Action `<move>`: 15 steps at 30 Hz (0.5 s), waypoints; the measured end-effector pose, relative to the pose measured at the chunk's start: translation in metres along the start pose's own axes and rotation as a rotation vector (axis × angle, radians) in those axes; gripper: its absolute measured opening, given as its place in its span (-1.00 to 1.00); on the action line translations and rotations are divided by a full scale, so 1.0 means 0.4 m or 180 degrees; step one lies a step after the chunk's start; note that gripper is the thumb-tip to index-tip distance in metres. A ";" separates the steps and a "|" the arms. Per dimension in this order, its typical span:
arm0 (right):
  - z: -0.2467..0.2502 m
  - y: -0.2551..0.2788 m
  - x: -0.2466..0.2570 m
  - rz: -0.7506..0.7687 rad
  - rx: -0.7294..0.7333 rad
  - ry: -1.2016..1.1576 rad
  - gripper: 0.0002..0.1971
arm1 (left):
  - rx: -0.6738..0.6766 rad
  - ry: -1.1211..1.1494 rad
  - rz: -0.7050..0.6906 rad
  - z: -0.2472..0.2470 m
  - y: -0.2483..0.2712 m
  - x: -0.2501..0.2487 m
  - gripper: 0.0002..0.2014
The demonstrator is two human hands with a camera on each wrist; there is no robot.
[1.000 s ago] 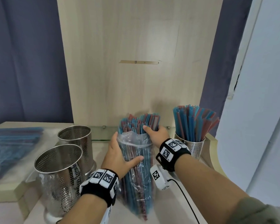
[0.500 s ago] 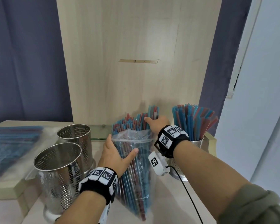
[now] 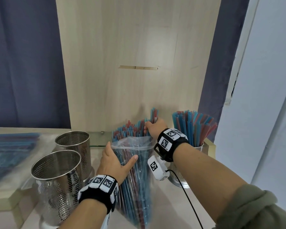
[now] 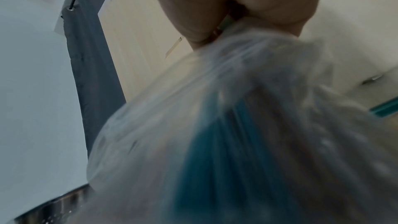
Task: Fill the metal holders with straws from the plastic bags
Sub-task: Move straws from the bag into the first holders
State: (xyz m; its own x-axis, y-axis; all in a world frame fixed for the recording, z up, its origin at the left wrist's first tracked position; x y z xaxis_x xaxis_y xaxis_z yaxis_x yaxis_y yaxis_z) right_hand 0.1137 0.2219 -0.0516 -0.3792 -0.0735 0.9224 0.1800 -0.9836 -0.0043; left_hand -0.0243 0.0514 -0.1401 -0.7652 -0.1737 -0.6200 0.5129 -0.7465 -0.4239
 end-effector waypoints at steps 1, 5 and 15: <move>0.002 0.000 0.000 -0.0024 -0.0034 0.0066 -0.78 | 0.0000 -0.0005 0.0002 -0.001 -0.001 0.000 0.21; -0.003 0.006 -0.022 -0.0368 -0.0009 0.0499 -0.45 | 0.0016 -0.0058 0.0036 -0.003 -0.001 0.004 0.22; 0.009 0.016 -0.034 -0.0561 -0.0002 0.0825 -0.58 | 0.0043 -0.0077 0.0028 -0.001 -0.001 -0.001 0.21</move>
State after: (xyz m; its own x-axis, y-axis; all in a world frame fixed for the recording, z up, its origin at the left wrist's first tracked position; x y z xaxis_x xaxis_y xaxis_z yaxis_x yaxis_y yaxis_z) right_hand 0.1232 0.2174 -0.0627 -0.6234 0.0588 0.7797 0.0905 -0.9850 0.1466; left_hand -0.0239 0.0519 -0.1399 -0.7700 -0.1956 -0.6073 0.5145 -0.7534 -0.4096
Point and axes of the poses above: each hand's wrist, its own y-axis away from the middle knuckle, its own z-axis out of the back of the hand, x = y × z, the point moved 10 cm from there along -y, towards the middle knuckle, and after that the axes turned 11 degrees about -z, right-handed, at the moved point
